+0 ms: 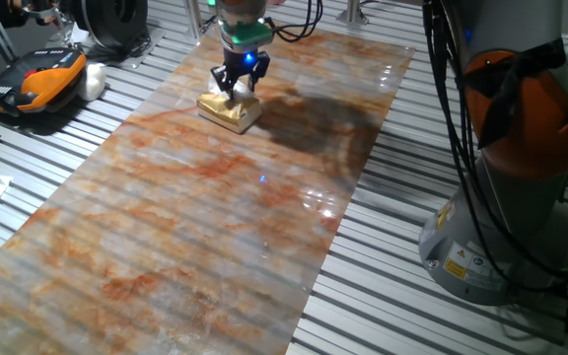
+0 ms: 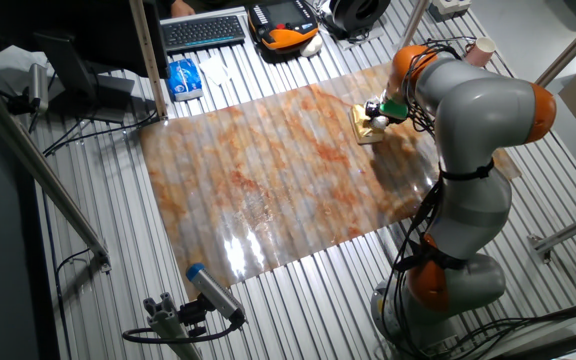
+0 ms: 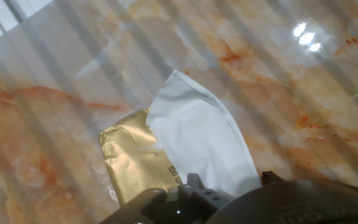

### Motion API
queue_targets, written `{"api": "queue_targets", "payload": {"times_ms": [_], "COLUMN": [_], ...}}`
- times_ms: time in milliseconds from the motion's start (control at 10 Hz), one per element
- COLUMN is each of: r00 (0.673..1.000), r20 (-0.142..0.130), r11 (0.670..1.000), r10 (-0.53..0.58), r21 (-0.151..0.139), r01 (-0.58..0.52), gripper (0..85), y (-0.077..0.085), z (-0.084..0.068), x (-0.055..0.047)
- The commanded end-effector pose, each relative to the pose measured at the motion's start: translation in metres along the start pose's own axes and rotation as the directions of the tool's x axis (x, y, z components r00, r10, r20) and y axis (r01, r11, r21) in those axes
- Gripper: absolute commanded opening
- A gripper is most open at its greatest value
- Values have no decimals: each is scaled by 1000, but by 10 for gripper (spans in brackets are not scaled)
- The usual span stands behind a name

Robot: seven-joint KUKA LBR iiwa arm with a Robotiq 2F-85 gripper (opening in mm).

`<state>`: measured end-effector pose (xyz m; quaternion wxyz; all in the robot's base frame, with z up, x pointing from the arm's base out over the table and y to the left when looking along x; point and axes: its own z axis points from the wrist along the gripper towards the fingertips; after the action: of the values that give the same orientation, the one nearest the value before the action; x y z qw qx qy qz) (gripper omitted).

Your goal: Pull out a napkin

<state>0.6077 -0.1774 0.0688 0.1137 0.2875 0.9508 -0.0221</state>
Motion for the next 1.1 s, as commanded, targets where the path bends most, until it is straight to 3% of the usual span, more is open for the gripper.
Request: {"api": "queue_targets", "payload": {"times_ms": [0, 100, 200, 500, 1000], "r00": [1000, 1000, 999, 998, 998], "r20": [-2, -7, -11, -13, -26], "r11": [1000, 1000, 999, 999, 998], "r10": [-7, -18, -34, -53, -59], "r21": [-2, -4, -8, -7, -5], "r01": [7, 18, 34, 53, 59], "gripper": [340, 340, 170, 170, 170], "y": [0, 0, 0, 0, 0], "z": [0, -1, -1, -1, -19], "x": [0, 0, 0, 0, -4]}}
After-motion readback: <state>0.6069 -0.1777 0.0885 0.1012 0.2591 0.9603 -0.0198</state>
